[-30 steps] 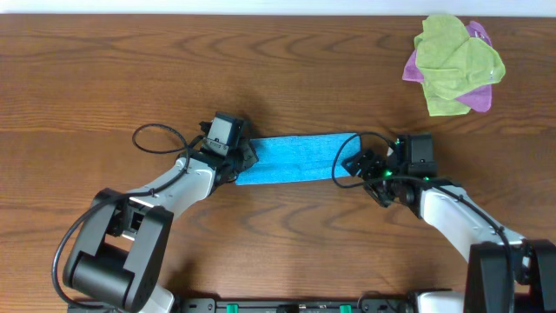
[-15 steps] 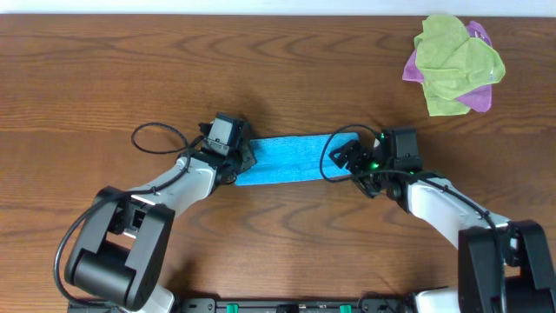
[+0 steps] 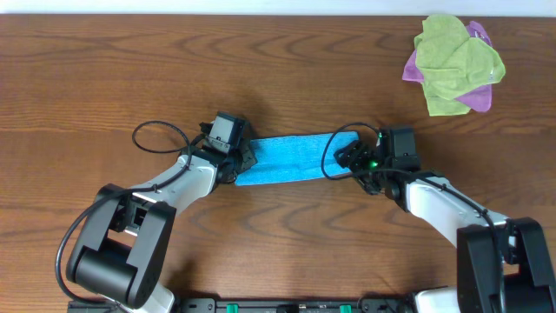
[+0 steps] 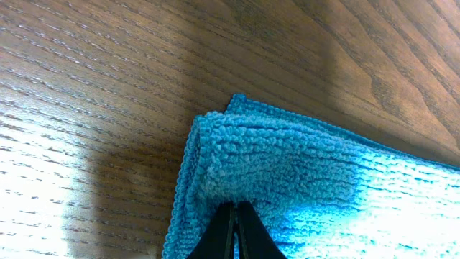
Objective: Fold the cloth
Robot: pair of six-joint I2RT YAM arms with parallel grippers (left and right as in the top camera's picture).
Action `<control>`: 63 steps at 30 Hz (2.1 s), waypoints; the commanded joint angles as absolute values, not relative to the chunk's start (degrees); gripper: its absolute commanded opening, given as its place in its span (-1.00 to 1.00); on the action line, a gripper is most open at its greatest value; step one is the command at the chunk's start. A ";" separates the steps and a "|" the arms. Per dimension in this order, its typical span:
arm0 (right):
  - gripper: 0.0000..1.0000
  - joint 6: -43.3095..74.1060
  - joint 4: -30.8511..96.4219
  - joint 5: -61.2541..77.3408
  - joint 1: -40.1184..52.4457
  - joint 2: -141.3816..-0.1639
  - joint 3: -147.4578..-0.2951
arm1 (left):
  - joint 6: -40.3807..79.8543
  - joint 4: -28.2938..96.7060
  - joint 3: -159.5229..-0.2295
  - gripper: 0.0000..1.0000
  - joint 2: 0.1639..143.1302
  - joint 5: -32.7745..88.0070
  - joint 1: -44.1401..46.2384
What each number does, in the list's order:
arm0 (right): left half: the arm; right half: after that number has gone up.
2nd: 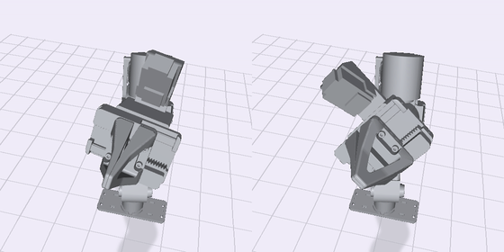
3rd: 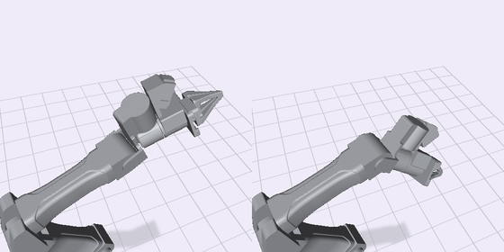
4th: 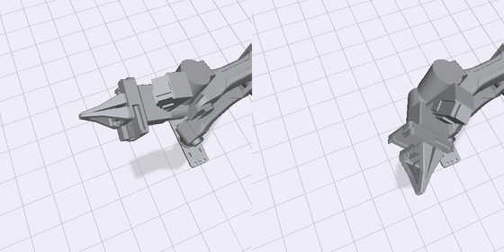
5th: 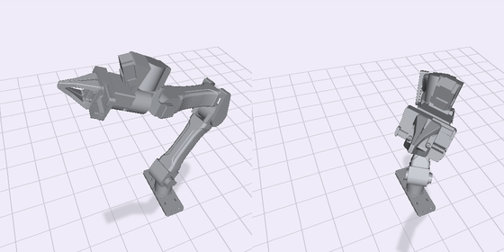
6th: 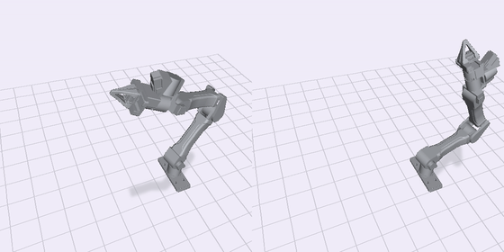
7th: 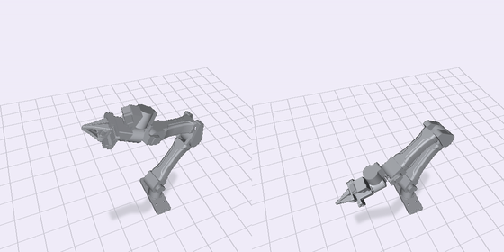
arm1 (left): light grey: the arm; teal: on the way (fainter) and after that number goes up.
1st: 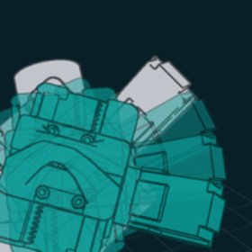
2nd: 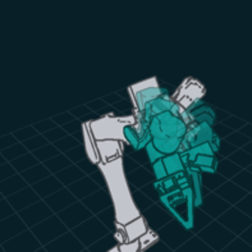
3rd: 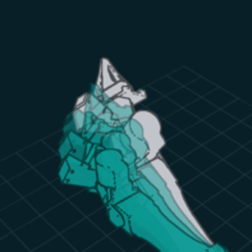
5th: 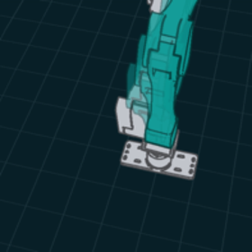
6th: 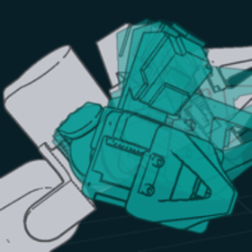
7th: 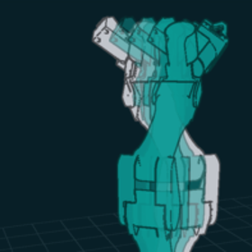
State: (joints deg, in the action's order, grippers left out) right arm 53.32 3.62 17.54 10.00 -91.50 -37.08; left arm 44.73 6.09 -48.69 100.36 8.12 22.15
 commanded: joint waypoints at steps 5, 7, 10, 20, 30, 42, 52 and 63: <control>0.22 53.12 5.34 5.85 10.31 -94.85 -34.85 | 43.66 7.14 -48.82 -0.88 102.04 7.09 22.20; 0.18 53.12 5.28 5.13 10.31 -94.85 -34.85 | 43.68 7.18 -48.82 -0.88 102.04 7.11 22.20; 0.18 53.10 5.06 3.92 10.31 -95.00 -34.85 | 43.64 7.51 -48.82 -0.89 102.04 7.09 22.20; -0.48 53.10 2.09 6.74 11.46 -100.95 -34.85 | 42.15 8.16 -48.82 -0.88 102.04 7.07 22.13; -0.98 46.72 -0.43 11.42 11.49 -96.64 -34.87 | 41.50 8.82 -48.82 -0.89 102.04 6.98 22.15; -0.97 46.04 0.43 14.44 14.81 -84.75 -34.87 | 41.50 8.84 -48.82 -0.89 102.04 7.09 22.15; -0.97 48.05 -1.13 14.63 20.67 -81.62 -36.05 | 41.43 8.80 -48.82 -0.88 102.04 7.14 22.15; -0.97 49.98 -5.80 14.61 25.02 -81.62 -37.80 | 41.10 8.80 -48.82 -0.89 102.04 7.55 22.15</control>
State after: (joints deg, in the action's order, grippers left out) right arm 48.62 -5.37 14.17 24.14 -82.32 -36.47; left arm 41.93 7.49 -49.06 100.36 8.16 22.15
